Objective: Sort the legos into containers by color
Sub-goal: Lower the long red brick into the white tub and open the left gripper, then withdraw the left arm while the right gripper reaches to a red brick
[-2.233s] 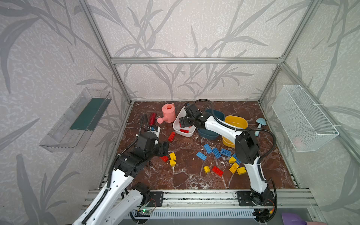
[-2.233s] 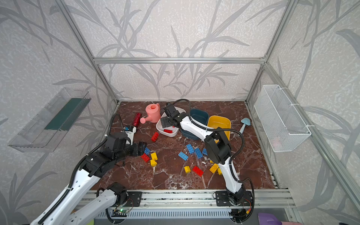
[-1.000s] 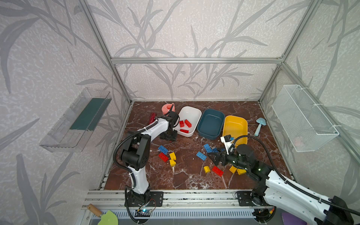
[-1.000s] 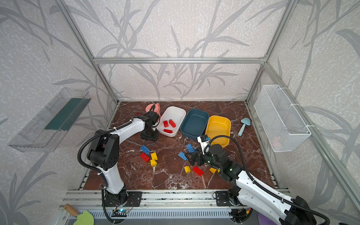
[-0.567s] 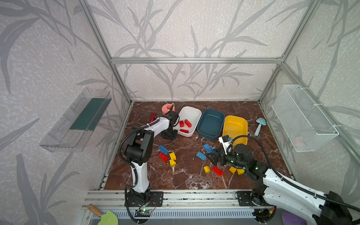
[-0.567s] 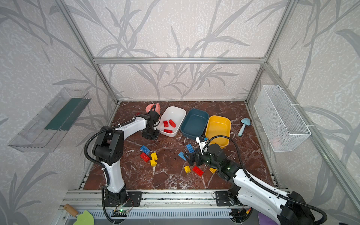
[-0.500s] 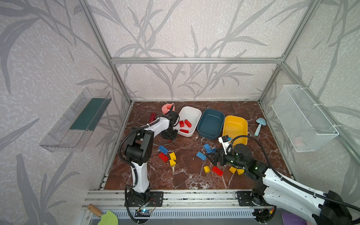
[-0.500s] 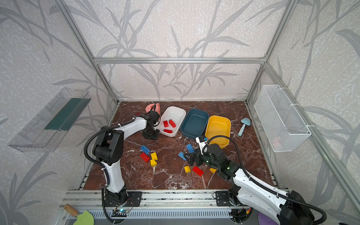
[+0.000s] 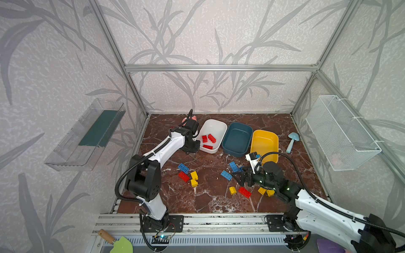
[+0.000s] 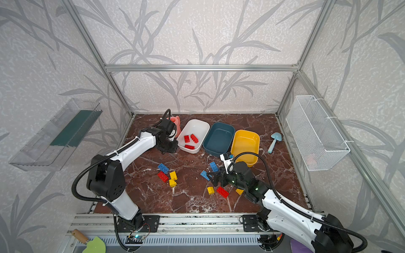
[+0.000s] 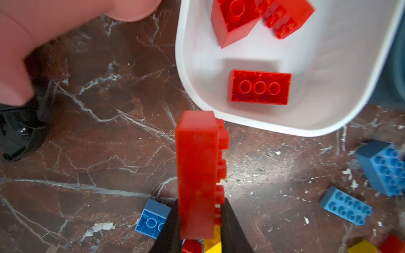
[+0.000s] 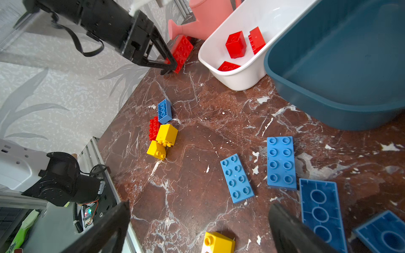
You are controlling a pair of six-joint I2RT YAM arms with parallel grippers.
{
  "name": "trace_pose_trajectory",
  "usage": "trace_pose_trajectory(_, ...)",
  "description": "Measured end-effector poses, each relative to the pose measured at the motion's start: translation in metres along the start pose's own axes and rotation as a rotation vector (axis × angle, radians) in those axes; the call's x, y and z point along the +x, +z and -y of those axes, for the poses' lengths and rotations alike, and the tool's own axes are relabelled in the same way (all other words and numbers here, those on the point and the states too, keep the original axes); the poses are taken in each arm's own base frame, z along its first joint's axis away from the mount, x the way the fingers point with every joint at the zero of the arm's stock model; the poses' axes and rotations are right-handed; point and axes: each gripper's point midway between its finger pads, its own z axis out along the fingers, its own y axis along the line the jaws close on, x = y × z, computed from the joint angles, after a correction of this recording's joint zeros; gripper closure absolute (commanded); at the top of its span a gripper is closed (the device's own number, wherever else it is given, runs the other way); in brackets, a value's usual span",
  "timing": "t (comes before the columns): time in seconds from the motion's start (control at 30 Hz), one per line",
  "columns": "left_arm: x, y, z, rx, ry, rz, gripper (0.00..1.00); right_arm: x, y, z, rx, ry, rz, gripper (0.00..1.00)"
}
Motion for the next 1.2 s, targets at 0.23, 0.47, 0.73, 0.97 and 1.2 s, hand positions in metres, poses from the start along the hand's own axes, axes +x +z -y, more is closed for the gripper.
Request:
trace_pose_trajectory(0.23,-0.042,-0.023,0.025,0.085,0.009,0.078,0.76,0.005,0.004,0.004,0.011,0.006,-0.022,0.01)
trace_pose_trajectory(0.47,-0.071,0.005,0.047,0.127,0.020,0.056,0.75,0.005,0.004,0.004,0.012,-0.002,-0.022,0.01)
trace_pose_trajectory(0.73,-0.084,0.033,0.053,0.127,0.009,0.000,0.57,0.014,0.010,0.014,0.058,-0.017,-0.069,0.00)
trace_pose_trajectory(0.97,-0.086,0.016,0.054,0.132,0.006,0.020,0.26,0.022,0.022,0.001,0.078,-0.093,-0.165,0.00)
trace_pose_trajectory(1.2,-0.062,-0.068,0.046,0.153,-0.007,0.185,0.24,0.007,0.045,-0.060,0.015,-0.260,-0.225,0.02)
